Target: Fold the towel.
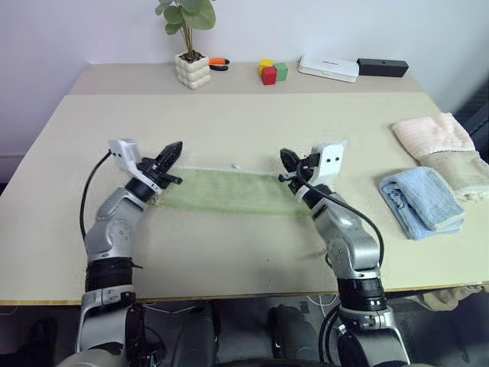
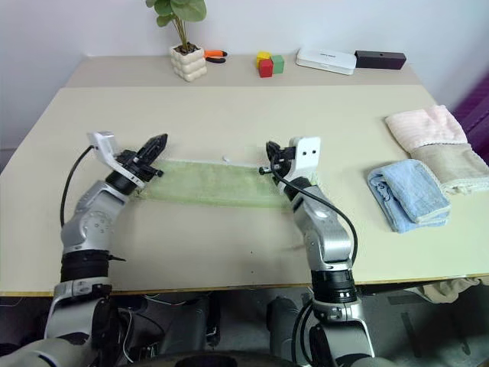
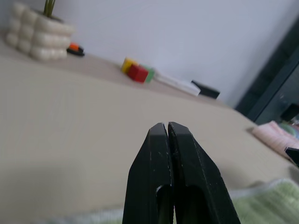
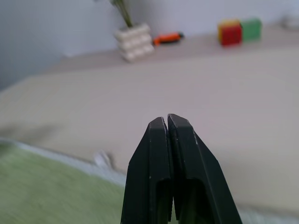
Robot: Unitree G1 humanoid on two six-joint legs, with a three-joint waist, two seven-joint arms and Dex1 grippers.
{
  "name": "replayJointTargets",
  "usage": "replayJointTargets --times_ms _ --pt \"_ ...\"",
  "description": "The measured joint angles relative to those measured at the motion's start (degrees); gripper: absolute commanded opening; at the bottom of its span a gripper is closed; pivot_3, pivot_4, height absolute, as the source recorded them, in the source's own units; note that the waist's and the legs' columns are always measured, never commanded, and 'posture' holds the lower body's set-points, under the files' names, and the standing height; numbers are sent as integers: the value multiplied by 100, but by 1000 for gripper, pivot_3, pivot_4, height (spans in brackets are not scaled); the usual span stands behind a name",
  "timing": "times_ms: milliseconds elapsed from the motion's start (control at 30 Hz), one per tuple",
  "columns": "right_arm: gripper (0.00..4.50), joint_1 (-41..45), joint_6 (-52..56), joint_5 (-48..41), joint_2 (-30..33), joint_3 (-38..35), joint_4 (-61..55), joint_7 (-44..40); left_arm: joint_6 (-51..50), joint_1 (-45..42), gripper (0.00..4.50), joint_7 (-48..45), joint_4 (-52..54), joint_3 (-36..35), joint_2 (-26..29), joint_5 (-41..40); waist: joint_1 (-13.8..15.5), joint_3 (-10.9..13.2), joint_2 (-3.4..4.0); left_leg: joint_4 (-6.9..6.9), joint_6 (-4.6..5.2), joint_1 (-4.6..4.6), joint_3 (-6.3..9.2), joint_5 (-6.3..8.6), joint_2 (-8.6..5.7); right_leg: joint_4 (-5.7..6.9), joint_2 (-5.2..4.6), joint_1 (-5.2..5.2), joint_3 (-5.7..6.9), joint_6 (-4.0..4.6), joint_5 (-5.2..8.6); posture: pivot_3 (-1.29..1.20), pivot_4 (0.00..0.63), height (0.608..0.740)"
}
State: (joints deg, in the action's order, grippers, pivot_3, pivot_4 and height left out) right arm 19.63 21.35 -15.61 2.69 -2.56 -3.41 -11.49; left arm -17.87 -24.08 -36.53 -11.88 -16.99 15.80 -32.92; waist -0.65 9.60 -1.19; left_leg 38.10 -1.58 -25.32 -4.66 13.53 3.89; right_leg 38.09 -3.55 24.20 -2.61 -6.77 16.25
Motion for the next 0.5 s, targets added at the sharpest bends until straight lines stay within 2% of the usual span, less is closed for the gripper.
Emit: replayJointTargets --times_ms 133,300,500 --pt "50 -260 -131 191 70 -155 579 230 -38 130 41 296 -439 42 22 229 -3 0 0 -1 0 -1 3 0 -1 -2 1 0 1 0 0 0 150 735" --pt "50 -254 -424 395 296 -340 769 409 263 -47 41 509 -1034 -76 478 533 -7 -3 -3 -2 0 1 6 0 -1 -2 2 -2 3 0 0 0 150 735" --pt "50 -140 -550 538 474 -425 990 475 333 -53 41 571 -1194 -183 730 656 5 -4 -4 -2 0 1 6 0 -1 -5 0 -7 4 0 0 0 150 735"
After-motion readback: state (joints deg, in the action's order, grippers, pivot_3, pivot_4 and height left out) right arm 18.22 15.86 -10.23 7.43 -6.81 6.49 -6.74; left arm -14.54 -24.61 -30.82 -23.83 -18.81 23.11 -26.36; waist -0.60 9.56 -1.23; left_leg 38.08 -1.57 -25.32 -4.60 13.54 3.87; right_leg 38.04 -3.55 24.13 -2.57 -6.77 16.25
